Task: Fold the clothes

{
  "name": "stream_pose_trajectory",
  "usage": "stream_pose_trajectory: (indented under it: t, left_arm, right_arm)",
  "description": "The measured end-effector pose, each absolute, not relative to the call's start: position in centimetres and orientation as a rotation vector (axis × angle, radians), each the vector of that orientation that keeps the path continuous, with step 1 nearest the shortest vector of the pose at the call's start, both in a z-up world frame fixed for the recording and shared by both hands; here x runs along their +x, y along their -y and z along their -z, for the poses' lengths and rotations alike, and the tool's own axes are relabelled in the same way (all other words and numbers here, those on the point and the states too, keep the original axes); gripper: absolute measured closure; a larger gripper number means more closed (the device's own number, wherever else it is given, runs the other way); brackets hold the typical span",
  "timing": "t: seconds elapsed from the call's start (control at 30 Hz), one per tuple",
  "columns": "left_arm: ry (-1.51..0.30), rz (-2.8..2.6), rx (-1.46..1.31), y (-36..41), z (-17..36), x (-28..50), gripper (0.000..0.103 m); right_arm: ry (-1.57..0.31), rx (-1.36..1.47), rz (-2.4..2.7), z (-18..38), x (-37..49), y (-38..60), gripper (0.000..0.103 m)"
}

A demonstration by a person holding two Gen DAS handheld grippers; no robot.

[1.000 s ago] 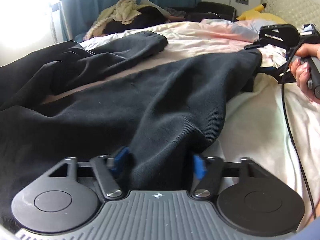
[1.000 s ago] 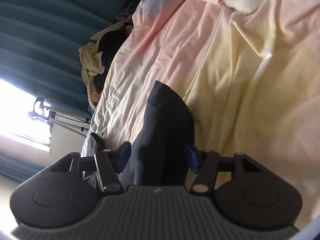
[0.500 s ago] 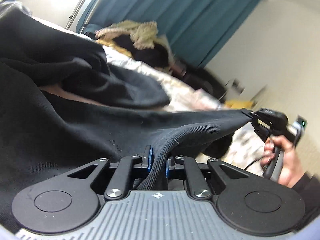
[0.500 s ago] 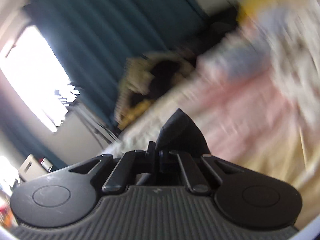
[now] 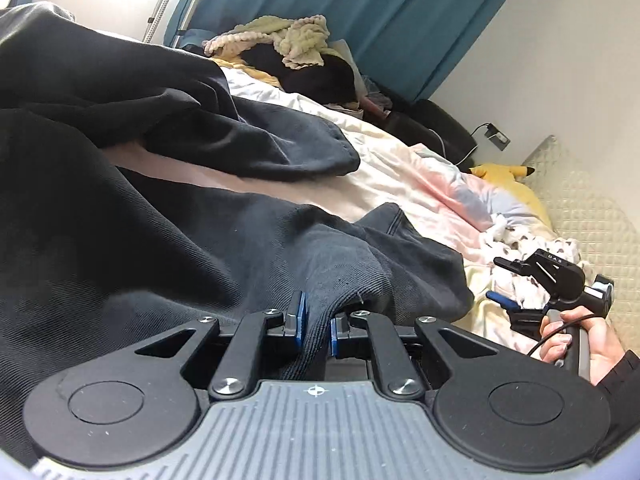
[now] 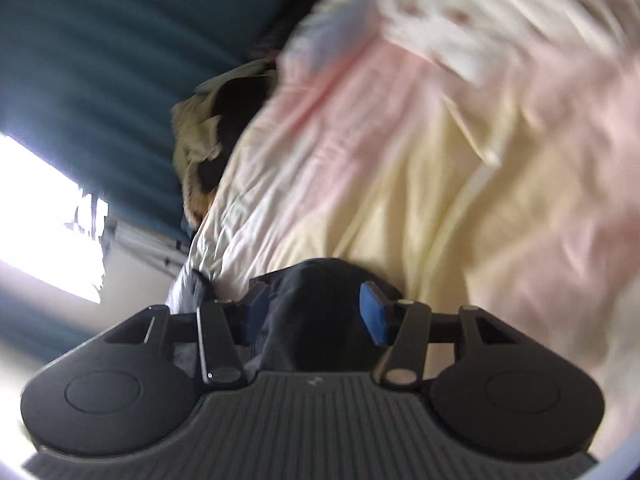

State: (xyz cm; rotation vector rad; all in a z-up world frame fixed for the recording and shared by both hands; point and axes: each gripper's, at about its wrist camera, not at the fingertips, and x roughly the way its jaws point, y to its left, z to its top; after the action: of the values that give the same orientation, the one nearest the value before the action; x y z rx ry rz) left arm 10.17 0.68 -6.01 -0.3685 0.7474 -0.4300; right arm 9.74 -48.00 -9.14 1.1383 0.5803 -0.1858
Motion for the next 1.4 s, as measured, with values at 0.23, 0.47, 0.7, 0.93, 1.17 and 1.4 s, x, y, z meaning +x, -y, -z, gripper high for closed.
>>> stream_pose_trajectory:
  t: [0.23, 0.47, 0.7, 0.93, 1.17, 1.4]
  left_arm:
    - [-0.76, 0.401, -0.415, -1.0, 6.4, 10.3, 0.089]
    - [-0.776, 0.39, -0.418, -1.3, 6.5, 9.5, 0.089]
    - [-0.801, 0.381, -0.395, -0.9, 6.9, 9.7, 0.088]
    - [-0.805, 0.377, -0.374, -0.7, 7.3, 9.7, 0.088]
    - [-0.807, 0.372, -0.377, -0.7, 7.3, 9.6, 0.087]
    - [-0.822, 0.362, -0.357, -0.4, 7.7, 9.8, 0.087]
  right_arm:
    - [-0.709, 1.095, 0.212, 11.0, 11.7, 47.1, 0.046]
    - [-0.567, 1.1, -0.001, 9.9, 13.5, 46.5, 0.055]
    - [-0.646, 0.939, 0.119, 9.2, 13.4, 45.5, 0.055]
    - [-0.75, 1.046, 0.149, 10.8, 12.0, 46.2, 0.055]
    - [-0.826, 1.064, 0.133, 12.6, 12.8, 46.0, 0.056]
    - [-0.826, 1.082, 0.124, 11.8, 11.4, 45.3, 0.051]
